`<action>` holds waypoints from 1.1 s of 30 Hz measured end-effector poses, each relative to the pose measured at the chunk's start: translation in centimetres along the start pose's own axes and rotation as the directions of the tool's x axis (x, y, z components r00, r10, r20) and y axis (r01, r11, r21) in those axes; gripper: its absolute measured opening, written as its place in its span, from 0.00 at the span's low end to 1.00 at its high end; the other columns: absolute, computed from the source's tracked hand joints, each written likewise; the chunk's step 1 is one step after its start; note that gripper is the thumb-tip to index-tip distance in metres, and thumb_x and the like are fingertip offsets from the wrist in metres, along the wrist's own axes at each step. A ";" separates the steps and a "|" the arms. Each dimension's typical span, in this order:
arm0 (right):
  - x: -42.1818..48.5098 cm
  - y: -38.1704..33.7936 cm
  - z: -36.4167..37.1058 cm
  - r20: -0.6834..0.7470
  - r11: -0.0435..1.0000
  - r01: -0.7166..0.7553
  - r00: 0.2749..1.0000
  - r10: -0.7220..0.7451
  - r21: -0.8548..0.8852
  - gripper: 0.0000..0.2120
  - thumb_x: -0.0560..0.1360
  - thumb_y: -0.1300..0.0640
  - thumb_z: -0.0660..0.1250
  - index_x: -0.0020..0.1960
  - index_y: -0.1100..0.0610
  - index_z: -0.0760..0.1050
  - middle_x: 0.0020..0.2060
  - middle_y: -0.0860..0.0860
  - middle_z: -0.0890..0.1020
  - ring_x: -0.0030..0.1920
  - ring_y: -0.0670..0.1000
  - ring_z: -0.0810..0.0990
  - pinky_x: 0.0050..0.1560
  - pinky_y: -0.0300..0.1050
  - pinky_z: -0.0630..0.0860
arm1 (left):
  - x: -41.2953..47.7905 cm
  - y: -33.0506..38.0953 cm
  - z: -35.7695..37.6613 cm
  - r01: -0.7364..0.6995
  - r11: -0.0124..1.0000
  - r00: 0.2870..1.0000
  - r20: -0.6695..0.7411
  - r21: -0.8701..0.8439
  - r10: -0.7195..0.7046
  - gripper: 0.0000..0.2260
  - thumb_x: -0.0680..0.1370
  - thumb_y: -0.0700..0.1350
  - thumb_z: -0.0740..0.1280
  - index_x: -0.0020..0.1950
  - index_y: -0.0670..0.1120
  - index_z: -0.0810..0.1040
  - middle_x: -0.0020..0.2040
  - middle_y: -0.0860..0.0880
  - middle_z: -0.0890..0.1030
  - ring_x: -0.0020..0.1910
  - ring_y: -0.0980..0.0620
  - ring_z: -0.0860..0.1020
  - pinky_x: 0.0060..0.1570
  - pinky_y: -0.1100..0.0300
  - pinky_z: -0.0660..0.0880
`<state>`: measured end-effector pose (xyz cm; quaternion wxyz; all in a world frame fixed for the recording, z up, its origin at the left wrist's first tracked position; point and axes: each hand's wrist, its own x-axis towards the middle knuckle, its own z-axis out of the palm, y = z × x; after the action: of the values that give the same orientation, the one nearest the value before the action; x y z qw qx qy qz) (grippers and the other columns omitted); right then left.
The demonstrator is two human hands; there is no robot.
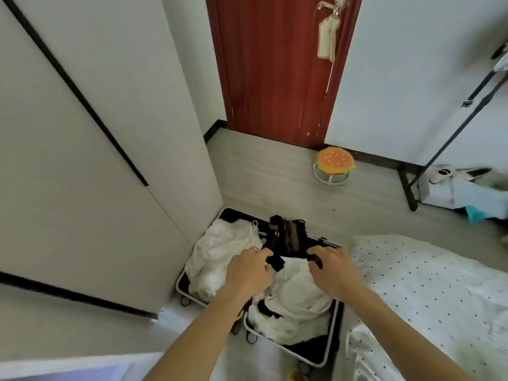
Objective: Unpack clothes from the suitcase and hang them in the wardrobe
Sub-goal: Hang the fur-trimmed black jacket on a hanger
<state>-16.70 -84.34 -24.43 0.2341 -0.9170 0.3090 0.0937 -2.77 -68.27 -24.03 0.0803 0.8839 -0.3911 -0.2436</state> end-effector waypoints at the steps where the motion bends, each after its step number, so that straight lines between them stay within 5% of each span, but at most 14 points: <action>1: 1.4 1.3 -0.3 -0.019 1.000 -0.025 1.000 0.025 0.013 0.19 0.81 0.48 0.56 0.72 0.46 0.67 0.66 0.47 0.75 0.69 0.54 0.68 0.59 0.50 0.75 | 1.7 0.3 0.1 -0.003 1.000 1.000 -0.001 0.004 0.003 0.19 0.82 0.49 0.58 0.74 0.54 0.69 0.71 0.49 0.73 0.66 0.48 0.72 0.62 0.53 0.72; 9: 13.9 11.1 4.4 0.004 0.951 -0.244 0.969 0.248 0.192 0.22 0.81 0.48 0.56 0.75 0.48 0.63 0.66 0.48 0.75 0.67 0.54 0.70 0.61 0.51 0.73 | 17.7 -2.5 7.6 0.038 0.996 0.998 0.038 0.079 -0.042 0.22 0.82 0.50 0.57 0.77 0.54 0.63 0.79 0.48 0.61 0.77 0.48 0.59 0.73 0.53 0.61; 15: 24.7 19.5 19.8 0.097 0.915 -0.354 0.935 0.341 0.194 0.24 0.81 0.48 0.58 0.75 0.50 0.61 0.68 0.49 0.73 0.67 0.52 0.70 0.57 0.46 0.73 | 31.6 -7.8 23.4 -0.003 0.987 0.991 0.135 0.161 -0.019 0.26 0.83 0.50 0.56 0.81 0.53 0.53 0.82 0.48 0.52 0.80 0.47 0.50 0.77 0.47 0.54; 21: 36.9 24.6 36.5 0.127 0.900 -0.404 0.913 0.387 0.162 0.26 0.80 0.48 0.60 0.76 0.53 0.62 0.73 0.53 0.67 0.69 0.57 0.70 0.64 0.48 0.69 | 41.8 -14.9 41.0 -0.093 0.963 0.975 0.218 0.251 0.037 0.30 0.83 0.52 0.55 0.82 0.52 0.44 0.81 0.47 0.39 0.81 0.47 0.42 0.77 0.43 0.48; 29: 52.7 28.7 46.7 -0.045 0.873 -0.382 0.909 0.414 0.302 0.38 0.79 0.43 0.63 0.81 0.50 0.46 0.80 0.52 0.42 0.69 0.62 0.70 0.63 0.52 0.70 | 52.4 -21.6 53.1 -0.180 0.943 0.983 0.022 0.280 0.181 0.33 0.84 0.53 0.51 0.80 0.49 0.32 0.80 0.50 0.32 0.80 0.50 0.38 0.77 0.44 0.45; 33: 58.7 29.6 49.7 -0.106 0.875 -0.407 0.889 0.446 0.262 0.40 0.79 0.40 0.63 0.80 0.51 0.44 0.79 0.53 0.44 0.64 0.65 0.74 0.55 0.55 0.72 | 54.4 -24.9 57.3 -0.195 0.951 0.970 -0.093 0.240 0.223 0.36 0.82 0.46 0.56 0.79 0.45 0.31 0.81 0.48 0.37 0.80 0.51 0.44 0.78 0.47 0.52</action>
<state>10.34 -111.51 -97.42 0.2874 -0.7966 0.5309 0.0310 16.51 -88.21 -102.07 0.0262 0.8537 -0.5026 -0.1340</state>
